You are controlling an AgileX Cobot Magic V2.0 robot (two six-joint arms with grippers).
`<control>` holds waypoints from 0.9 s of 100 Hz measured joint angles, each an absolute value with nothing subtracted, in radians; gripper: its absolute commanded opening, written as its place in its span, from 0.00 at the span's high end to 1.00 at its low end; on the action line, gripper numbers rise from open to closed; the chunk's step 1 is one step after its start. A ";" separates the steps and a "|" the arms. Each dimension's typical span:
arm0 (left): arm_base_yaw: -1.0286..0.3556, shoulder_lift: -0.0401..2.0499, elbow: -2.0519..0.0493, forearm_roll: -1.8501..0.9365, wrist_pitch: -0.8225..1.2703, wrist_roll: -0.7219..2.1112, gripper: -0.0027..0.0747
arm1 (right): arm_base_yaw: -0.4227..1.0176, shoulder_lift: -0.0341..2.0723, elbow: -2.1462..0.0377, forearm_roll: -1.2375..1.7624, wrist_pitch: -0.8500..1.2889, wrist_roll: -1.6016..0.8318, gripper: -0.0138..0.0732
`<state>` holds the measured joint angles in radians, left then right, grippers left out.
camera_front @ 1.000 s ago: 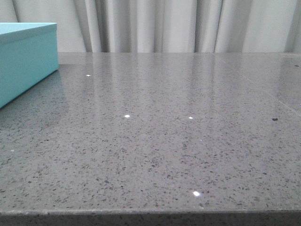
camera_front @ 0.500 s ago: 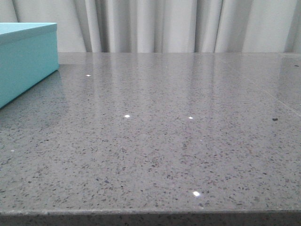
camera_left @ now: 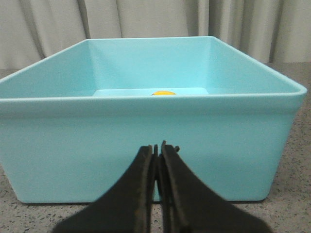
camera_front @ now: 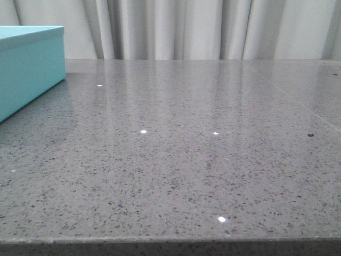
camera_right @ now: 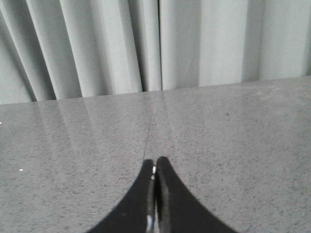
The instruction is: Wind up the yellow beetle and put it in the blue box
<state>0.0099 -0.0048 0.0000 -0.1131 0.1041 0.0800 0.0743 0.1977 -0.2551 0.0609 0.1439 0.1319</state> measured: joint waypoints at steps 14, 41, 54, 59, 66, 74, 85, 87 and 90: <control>0.010 -0.005 0.000 -0.113 0.104 0.080 0.99 | 0.039 0.125 -0.149 0.016 0.038 0.132 0.92; 0.010 -0.005 0.000 -0.113 0.104 0.080 0.99 | -0.005 -0.003 0.021 -0.012 0.000 0.130 0.92; 0.010 -0.005 0.000 -0.112 0.104 0.080 0.99 | -0.005 -0.010 0.027 -0.022 0.064 0.130 0.92; 0.010 -0.005 0.000 -0.112 0.104 0.080 0.99 | -0.005 -0.010 0.028 -0.022 0.071 0.130 0.92; 0.010 -0.005 0.000 -0.112 0.104 0.080 0.99 | -0.005 -0.010 0.030 -0.025 0.078 0.130 0.92; 0.010 -0.005 0.000 -0.112 0.104 0.080 0.99 | -0.005 -0.010 0.030 -0.025 0.083 0.130 0.92; 0.010 -0.005 0.000 -0.112 0.104 0.080 0.99 | -0.005 -0.010 0.030 -0.025 0.083 0.130 0.92; 0.010 -0.005 0.000 -0.112 0.104 0.080 0.99 | -0.005 -0.010 0.030 -0.025 0.083 0.130 0.92; 0.010 -0.005 0.000 -0.112 0.104 0.080 0.99 | -0.005 -0.010 0.030 -0.025 0.083 0.130 0.92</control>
<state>0.0099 -0.0048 0.0000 -0.1125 0.1041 0.0800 -0.0050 -0.0100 0.0296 -0.0250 0.0829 0.1304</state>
